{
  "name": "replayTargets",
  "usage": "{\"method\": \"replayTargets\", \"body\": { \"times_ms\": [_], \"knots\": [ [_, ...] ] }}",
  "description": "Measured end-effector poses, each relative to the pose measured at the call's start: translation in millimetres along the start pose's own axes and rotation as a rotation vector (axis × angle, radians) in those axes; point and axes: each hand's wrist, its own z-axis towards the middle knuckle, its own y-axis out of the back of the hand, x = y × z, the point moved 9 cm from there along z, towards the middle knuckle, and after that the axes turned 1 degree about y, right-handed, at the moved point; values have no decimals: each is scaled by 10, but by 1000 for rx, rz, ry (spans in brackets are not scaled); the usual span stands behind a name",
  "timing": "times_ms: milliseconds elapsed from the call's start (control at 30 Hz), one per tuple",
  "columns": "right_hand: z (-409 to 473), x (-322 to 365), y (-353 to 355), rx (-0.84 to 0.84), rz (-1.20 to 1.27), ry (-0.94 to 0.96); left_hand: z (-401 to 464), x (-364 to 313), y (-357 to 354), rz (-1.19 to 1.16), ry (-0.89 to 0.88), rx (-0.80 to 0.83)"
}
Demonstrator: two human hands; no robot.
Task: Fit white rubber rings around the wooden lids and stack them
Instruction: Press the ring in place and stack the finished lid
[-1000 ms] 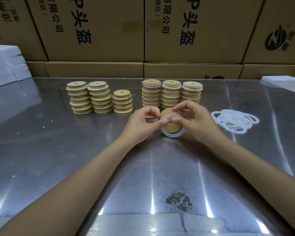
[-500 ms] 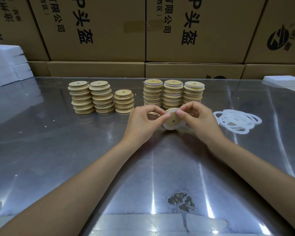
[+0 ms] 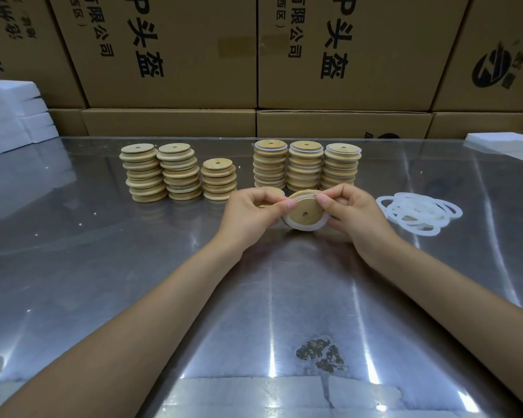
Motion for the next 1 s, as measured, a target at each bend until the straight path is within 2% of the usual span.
{"method": "replayTargets", "body": {
  "times_ms": [300, 467, 633, 733, 800, 867, 1000],
  "knots": [
    [26, -2, 12, 45, -82, -15, -3, -114, 17, 209, -144, 31],
    [21, 49, 11, 41, -216, 46, 10, -8, -35, 236, -64, 100],
    [13, 102, -16, 30, -258, 100, 11, -47, -97, 496, -174, 141],
    [15, 38, 7, 17, -130, 26, 23, 25, -107, 379, -79, 151],
    [14, 19, 21, 9, -18, -19, 0, 93, -171, 197, 24, 179],
    [11, 52, 28, -17, -12, -2, -28, 109, -227, 63, 69, 178],
    [-24, 164, 42, -99, -138, 134, -18, 39, -208, 173, -44, 88]
  ]
}}
